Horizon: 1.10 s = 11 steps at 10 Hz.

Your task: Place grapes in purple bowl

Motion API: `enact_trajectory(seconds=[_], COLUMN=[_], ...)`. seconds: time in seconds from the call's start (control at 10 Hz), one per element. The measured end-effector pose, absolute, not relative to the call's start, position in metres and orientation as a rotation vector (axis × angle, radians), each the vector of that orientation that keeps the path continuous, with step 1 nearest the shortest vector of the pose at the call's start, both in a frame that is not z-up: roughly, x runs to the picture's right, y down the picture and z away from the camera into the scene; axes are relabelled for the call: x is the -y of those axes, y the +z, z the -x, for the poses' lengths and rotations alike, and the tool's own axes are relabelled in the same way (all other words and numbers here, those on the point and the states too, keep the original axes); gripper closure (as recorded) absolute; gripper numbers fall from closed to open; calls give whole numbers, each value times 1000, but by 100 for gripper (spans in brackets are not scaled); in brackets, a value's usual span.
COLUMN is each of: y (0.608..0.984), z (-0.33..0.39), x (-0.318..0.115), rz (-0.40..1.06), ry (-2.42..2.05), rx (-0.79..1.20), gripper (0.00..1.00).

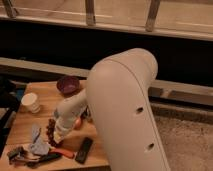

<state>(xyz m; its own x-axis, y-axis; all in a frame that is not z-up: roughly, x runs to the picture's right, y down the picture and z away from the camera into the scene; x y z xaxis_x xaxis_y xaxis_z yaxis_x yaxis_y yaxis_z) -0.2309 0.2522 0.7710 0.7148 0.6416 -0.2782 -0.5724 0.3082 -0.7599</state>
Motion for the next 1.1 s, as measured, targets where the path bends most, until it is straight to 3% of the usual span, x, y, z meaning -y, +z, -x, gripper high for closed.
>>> enact_trajectory(seconds=[1.1], y=[710], z=[193], x=[-165], rz=[793], ry=[857], rx=[220], gripper=[95])
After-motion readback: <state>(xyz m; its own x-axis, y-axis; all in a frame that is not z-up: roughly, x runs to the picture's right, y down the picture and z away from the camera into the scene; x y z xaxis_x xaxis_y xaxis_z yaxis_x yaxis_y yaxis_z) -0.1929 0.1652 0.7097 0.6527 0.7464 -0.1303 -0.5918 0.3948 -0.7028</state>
